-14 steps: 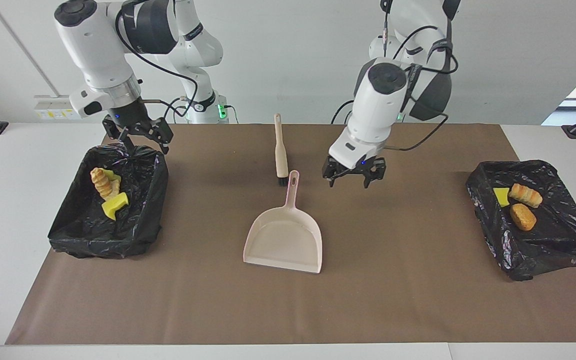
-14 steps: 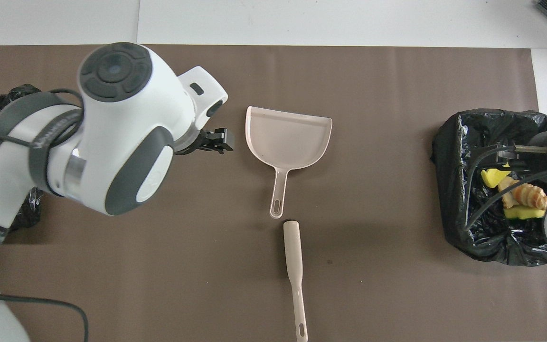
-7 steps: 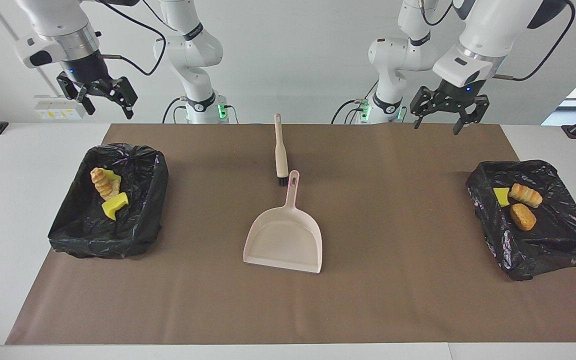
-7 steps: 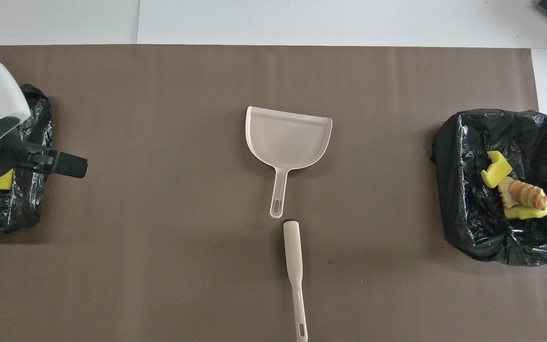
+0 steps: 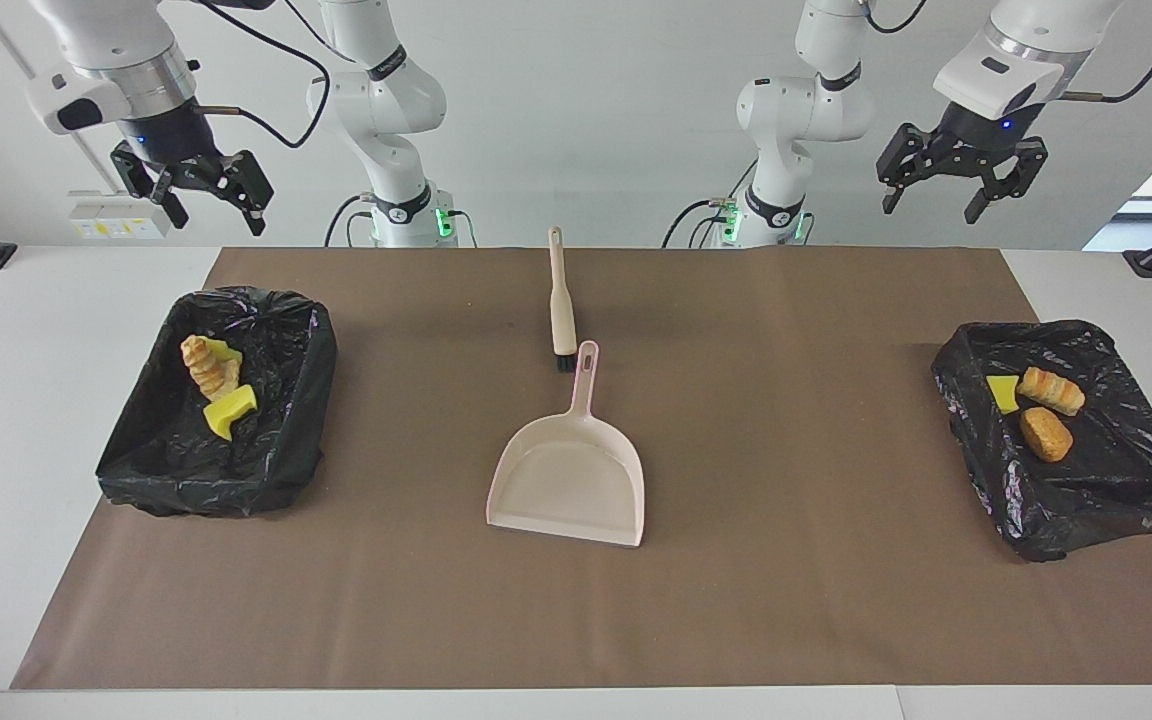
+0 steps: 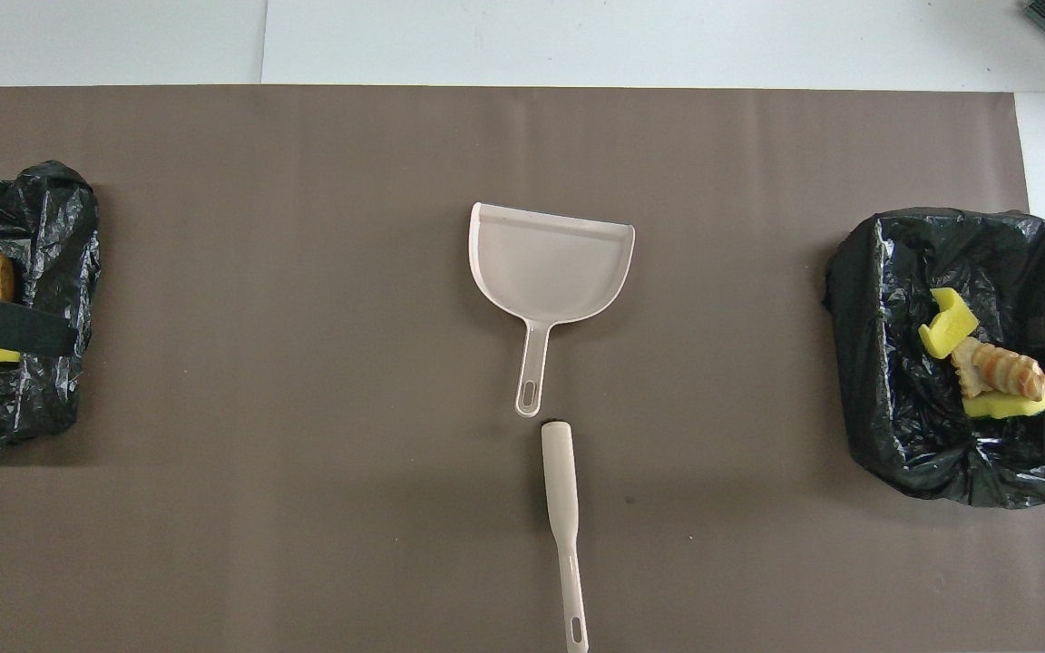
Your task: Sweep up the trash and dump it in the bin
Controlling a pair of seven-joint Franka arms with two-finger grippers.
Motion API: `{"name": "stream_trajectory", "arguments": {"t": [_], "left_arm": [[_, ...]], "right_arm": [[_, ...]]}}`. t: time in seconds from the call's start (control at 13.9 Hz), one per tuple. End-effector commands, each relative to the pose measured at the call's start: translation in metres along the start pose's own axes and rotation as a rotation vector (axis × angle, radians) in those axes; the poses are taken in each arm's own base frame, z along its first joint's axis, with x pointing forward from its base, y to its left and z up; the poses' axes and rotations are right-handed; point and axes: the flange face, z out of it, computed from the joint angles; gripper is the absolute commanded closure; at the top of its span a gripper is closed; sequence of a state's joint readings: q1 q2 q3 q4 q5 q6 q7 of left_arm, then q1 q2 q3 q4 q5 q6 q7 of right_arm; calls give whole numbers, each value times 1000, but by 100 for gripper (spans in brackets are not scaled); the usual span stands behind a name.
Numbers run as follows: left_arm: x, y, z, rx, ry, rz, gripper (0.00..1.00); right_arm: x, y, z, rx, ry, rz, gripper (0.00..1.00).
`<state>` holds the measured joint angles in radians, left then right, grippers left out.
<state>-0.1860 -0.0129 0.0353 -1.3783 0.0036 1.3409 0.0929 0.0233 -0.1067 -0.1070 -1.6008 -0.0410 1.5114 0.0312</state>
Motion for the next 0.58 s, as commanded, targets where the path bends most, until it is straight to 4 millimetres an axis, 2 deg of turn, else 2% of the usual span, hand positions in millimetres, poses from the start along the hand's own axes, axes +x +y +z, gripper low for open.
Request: {"name": "stream_trajectory", "arguments": {"t": [0.0,0.14,0.36,0.43,0.5], "left_arm": [[10,-5,-9,6,-22,4,0],[1,-6,-18,13,-6,-2,0],[-11,-11,-8,7,-4,-14,0],[-13,-24,-8,4,7,-41,0],[-13,-28,-8,3,9,-48,0]], "right_arm": [[-7,1,2,10,-12,-19,0],[-10,1,10,8,-51,-18,0],[-11,3,15,4,-70,-14,0],[-12,3,16,4,-74,-14,0],[-12,5,16,4,-76,-9,0]]}}
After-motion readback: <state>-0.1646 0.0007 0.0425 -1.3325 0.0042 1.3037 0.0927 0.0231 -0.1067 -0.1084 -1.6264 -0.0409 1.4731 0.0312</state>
